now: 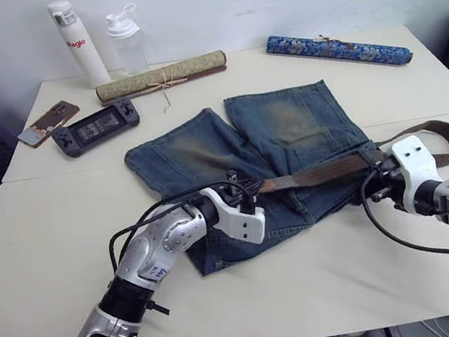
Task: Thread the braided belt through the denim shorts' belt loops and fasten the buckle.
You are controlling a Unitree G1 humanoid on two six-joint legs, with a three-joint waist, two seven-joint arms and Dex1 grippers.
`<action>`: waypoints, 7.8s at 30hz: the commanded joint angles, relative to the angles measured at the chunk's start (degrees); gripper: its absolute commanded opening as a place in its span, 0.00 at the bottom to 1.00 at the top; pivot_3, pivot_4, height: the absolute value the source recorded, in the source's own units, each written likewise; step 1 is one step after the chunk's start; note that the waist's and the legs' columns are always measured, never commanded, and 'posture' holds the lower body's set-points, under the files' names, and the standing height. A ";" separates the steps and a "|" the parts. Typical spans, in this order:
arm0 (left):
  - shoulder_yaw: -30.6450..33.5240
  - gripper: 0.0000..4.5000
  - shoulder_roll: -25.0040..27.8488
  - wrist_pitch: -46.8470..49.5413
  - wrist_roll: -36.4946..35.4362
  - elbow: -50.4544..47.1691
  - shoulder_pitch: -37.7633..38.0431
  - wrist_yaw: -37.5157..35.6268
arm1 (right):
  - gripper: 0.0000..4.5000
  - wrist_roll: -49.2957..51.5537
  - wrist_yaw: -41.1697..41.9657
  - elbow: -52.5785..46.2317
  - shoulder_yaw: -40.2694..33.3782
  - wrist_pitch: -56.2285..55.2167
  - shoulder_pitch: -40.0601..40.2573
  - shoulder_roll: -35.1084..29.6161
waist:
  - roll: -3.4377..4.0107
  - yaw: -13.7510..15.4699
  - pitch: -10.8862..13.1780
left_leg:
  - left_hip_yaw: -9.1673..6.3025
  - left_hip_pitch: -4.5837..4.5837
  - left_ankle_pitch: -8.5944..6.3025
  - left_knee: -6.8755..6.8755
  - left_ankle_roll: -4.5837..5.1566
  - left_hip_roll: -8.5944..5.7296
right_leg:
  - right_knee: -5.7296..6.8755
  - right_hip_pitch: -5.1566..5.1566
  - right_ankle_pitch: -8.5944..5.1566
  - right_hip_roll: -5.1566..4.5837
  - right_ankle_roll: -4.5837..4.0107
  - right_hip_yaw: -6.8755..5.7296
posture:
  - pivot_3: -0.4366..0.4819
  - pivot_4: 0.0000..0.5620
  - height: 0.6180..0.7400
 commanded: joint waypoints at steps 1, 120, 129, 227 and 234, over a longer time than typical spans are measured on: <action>-0.18 0.00 -0.80 -0.34 0.33 -1.46 -0.30 0.89 | 0.00 -0.36 -0.59 -0.80 -2.76 -0.23 -1.51 0.60 | 0.00 -0.04 0.00 | 0.00 0.00 0.00 0.00 0.00 0.00 | 0.00 0.00 0.00 0.00 0.00 0.00 | 0.48 0.27 0.82; 17.50 0.46 0.46 40.96 -65.31 -22.23 21.26 -18.65 | 0.00 51.84 -21.29 -7.42 -5.96 -23.52 9.15 19.53 | 0.17 -1.47 0.10 | -0.04 0.01 -0.08 -0.24 0.13 0.08 | -0.10 -0.07 -0.02 0.05 -0.05 0.24 | 0.48 0.27 0.82; 17.61 0.46 0.25 42.06 -65.12 -22.63 21.08 -18.30 | 0.00 31.47 -11.28 -10.40 -1.19 -28.51 12.05 18.41 | 0.16 -1.45 0.10 | -0.04 0.01 -0.05 -0.24 0.07 0.07 | -0.11 -0.06 -0.02 0.04 -0.05 0.24 | 0.48 0.27 0.82; 29.64 0.46 -24.14 99.17 -82.37 -4.85 1.17 3.73 | 0.00 28.15 -11.59 -8.02 -1.83 -13.88 11.38 31.19 | 0.08 -1.51 0.14 | -0.07 0.08 0.11 -0.27 -0.43 0.09 | -0.01 -0.09 -0.07 0.15 -0.12 0.23 | 0.48 0.27 0.82; 30.76 0.01 -25.08 99.32 -82.39 -4.49 1.03 4.16 | 0.00 28.15 -11.75 -8.19 -1.67 -13.68 11.54 31.23 | 0.08 -1.51 0.14 | -0.07 0.08 0.11 -0.27 -0.43 0.09 | -0.02 -0.09 -0.07 0.15 -0.12 0.23 | 0.48 0.27 0.82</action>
